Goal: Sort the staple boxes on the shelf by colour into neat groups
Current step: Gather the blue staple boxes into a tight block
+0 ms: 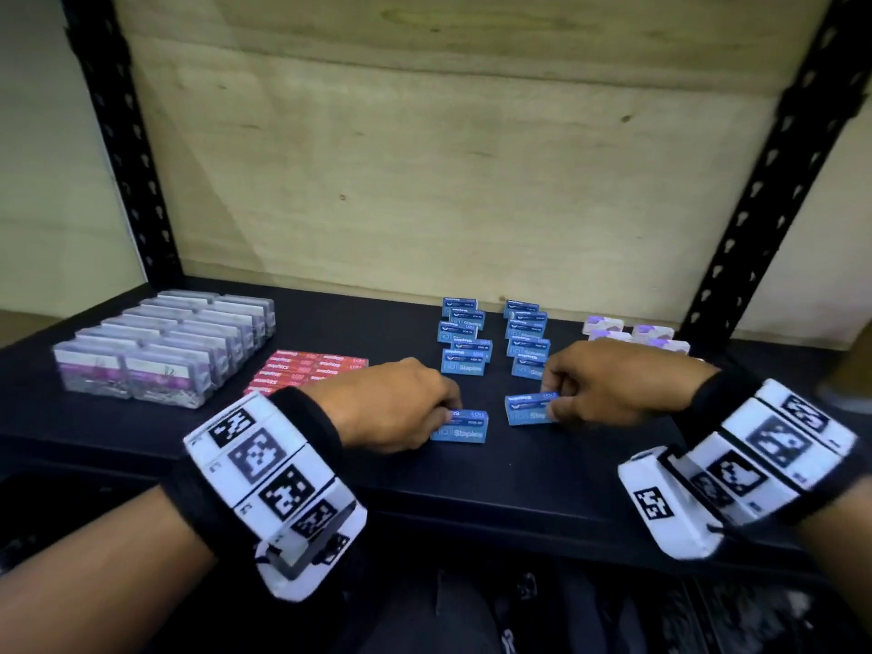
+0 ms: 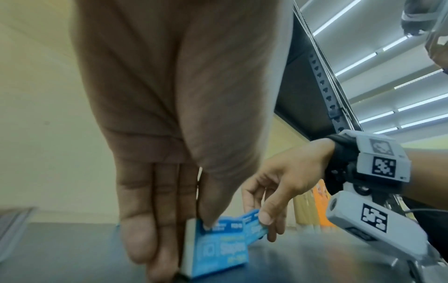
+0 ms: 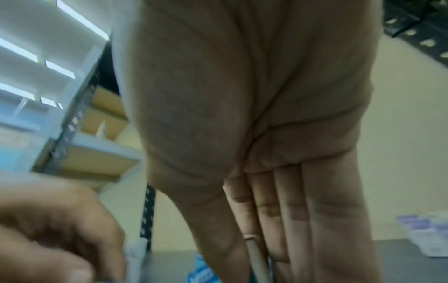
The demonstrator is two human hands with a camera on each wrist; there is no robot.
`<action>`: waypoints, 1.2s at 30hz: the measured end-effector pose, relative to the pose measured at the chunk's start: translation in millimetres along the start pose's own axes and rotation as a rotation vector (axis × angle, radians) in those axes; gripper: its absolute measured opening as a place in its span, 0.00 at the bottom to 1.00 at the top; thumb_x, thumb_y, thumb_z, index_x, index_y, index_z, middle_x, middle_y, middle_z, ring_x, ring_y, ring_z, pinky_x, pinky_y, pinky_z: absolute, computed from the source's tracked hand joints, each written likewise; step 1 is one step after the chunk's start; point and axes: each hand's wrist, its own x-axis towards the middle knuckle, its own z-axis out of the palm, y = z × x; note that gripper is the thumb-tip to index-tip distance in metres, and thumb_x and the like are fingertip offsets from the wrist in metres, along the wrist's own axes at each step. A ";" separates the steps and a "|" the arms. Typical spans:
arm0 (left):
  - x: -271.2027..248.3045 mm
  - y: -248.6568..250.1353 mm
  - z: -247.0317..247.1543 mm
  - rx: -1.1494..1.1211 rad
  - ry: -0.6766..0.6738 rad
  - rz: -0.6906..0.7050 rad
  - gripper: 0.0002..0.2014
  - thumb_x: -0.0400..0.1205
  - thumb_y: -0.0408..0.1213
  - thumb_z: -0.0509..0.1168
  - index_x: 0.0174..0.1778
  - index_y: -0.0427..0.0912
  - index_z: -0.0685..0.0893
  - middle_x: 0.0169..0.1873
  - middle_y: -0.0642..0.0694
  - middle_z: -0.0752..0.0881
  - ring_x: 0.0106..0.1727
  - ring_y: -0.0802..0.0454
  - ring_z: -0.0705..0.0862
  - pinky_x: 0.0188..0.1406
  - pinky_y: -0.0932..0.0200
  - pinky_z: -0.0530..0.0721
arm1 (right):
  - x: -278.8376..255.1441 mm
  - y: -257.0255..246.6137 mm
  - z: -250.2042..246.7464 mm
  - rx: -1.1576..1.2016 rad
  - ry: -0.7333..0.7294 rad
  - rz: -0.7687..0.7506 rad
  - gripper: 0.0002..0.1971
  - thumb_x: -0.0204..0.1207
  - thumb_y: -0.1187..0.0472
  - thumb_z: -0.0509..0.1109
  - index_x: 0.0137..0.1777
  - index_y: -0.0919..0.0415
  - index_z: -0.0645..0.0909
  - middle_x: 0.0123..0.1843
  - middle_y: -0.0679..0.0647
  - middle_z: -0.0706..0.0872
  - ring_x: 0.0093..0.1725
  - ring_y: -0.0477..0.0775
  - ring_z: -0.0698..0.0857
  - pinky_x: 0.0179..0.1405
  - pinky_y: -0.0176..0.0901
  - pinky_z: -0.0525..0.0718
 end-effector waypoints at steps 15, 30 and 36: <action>-12.1 -17.3 71.8 -0.586 0.485 0.041 0.10 0.83 0.41 0.69 0.59 0.57 0.84 0.34 0.57 0.81 0.33 0.62 0.78 0.37 0.70 0.76 | -27.2 7.8 80.0 0.682 0.335 -0.085 0.03 0.76 0.55 0.77 0.48 0.46 0.86 0.39 0.46 0.89 0.36 0.41 0.83 0.42 0.35 0.82; -11.6 -16.5 73.4 -0.644 0.519 0.037 0.10 0.79 0.45 0.74 0.55 0.62 0.88 0.37 0.58 0.87 0.35 0.64 0.79 0.39 0.74 0.77 | -25.4 17.5 97.7 0.960 0.405 -0.177 0.08 0.75 0.59 0.79 0.51 0.47 0.90 0.45 0.59 0.90 0.42 0.47 0.84 0.55 0.48 0.85; -10.5 -17.0 74.2 -0.668 0.510 -0.005 0.12 0.78 0.47 0.74 0.57 0.63 0.89 0.38 0.60 0.89 0.34 0.67 0.78 0.39 0.75 0.76 | -23.5 17.4 98.4 0.951 0.406 -0.187 0.08 0.74 0.59 0.79 0.51 0.45 0.90 0.45 0.61 0.89 0.41 0.48 0.83 0.55 0.53 0.86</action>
